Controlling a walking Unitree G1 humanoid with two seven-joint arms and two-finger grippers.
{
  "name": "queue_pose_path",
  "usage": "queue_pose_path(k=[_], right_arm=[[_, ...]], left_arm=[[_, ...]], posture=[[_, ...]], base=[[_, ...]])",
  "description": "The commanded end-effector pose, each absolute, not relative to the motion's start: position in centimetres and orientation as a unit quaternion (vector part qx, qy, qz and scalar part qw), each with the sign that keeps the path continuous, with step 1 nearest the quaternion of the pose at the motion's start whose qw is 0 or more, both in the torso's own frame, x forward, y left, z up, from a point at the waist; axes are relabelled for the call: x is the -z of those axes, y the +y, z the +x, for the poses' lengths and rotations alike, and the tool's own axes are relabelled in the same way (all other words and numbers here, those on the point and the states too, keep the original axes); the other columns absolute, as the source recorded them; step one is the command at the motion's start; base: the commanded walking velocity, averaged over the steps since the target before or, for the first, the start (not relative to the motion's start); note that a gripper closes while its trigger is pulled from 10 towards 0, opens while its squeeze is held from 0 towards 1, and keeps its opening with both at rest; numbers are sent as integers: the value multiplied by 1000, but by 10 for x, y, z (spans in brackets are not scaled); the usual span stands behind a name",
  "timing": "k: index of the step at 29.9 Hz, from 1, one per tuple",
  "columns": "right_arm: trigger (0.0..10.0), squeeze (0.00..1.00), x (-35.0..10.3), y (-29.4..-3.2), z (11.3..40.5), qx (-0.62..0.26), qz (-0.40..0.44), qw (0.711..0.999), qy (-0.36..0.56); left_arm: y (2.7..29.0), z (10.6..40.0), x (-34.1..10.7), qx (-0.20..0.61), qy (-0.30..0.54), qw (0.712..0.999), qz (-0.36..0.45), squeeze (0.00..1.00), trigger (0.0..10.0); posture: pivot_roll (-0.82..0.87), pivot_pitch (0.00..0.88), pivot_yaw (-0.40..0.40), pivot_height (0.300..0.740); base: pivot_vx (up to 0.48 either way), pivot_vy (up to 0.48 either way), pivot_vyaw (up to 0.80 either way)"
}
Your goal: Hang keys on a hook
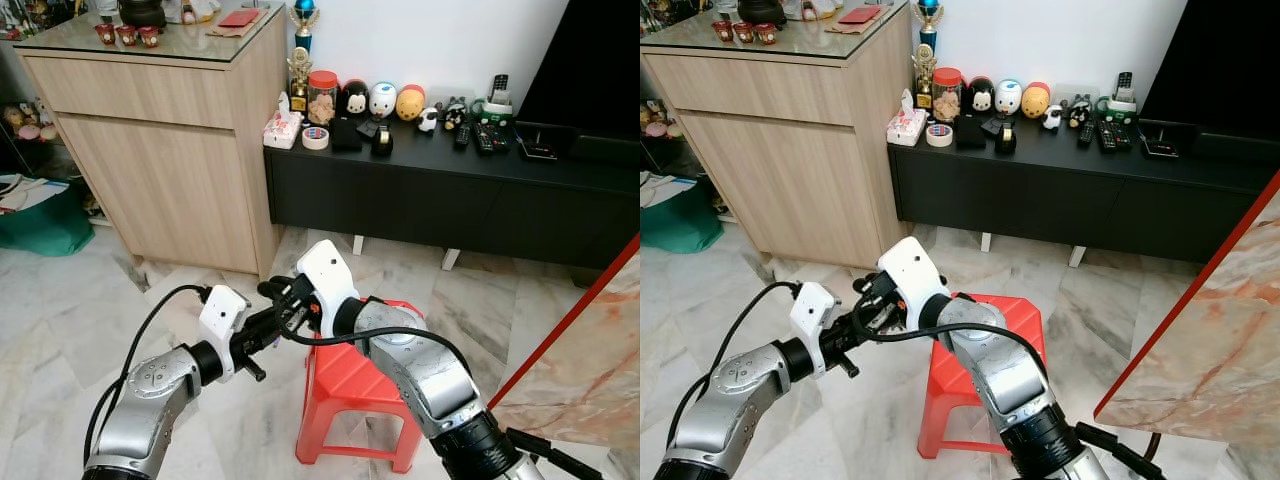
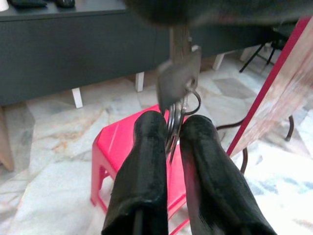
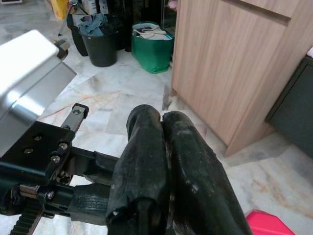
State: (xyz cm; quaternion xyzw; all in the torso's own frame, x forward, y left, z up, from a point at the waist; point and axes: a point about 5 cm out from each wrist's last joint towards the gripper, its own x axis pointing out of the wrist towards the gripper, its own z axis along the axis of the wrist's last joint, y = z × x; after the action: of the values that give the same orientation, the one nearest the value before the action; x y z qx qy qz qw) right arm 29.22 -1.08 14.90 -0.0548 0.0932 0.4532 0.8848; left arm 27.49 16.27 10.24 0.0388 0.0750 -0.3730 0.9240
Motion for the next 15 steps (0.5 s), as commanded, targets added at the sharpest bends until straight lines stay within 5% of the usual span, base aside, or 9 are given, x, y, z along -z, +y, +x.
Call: queue_pose_path(k=[1, 15], right_arm=[[10000, 0, -155, -8, 294, -458, -63, 883, 82], [10000, 0, -156, -8, 294, -457, -61, 883, 82]], left_arm=[[164, 274, -97, 379, 88, 920, 56, 0, 0], [163, 275, -97, 375, 85, 922, 48, 0, 0]], posture=[[1, 65, -52, 740], [2, 65, -52, 740]], base=[[0, 0, 0], [0, 0, 0]])
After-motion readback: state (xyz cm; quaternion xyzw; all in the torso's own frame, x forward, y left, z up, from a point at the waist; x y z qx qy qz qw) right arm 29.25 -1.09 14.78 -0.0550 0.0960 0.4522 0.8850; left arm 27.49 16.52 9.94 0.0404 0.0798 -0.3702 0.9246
